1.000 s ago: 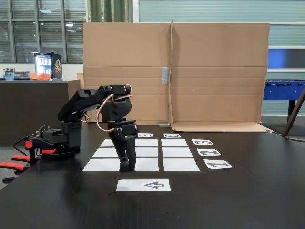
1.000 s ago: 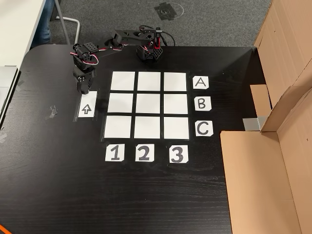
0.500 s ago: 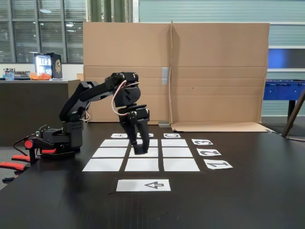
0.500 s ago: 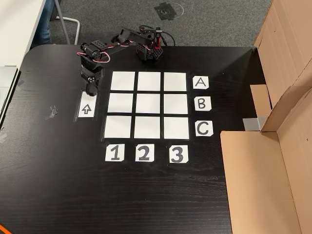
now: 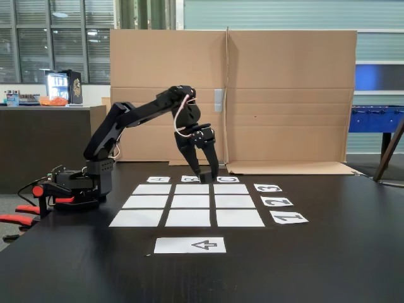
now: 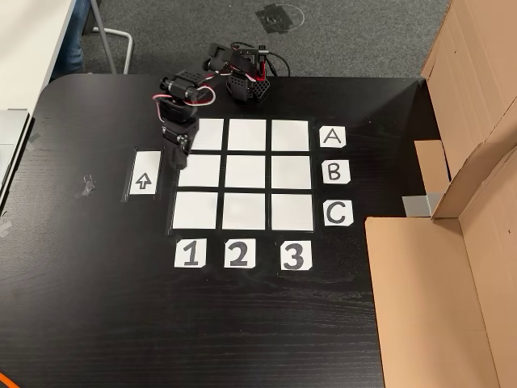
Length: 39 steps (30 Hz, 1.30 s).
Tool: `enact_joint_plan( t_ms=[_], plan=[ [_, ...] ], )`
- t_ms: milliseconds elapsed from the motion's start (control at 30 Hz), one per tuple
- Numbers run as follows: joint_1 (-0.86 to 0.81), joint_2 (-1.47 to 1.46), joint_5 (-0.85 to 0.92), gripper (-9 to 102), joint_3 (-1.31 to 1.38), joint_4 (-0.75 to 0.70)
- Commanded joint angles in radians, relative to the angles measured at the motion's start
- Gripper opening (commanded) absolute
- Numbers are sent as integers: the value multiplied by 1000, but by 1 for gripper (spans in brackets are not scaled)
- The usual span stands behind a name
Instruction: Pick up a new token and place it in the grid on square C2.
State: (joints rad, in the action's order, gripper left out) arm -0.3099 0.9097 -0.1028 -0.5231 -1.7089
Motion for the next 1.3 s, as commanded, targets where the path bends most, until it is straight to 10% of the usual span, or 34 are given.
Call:
enact_joint_plan(
  t_ms=[0,1267],
  plan=[
    [60,52,-26,-1,2,8],
    [342,-267,-172,-1,206,147]
  ],
)
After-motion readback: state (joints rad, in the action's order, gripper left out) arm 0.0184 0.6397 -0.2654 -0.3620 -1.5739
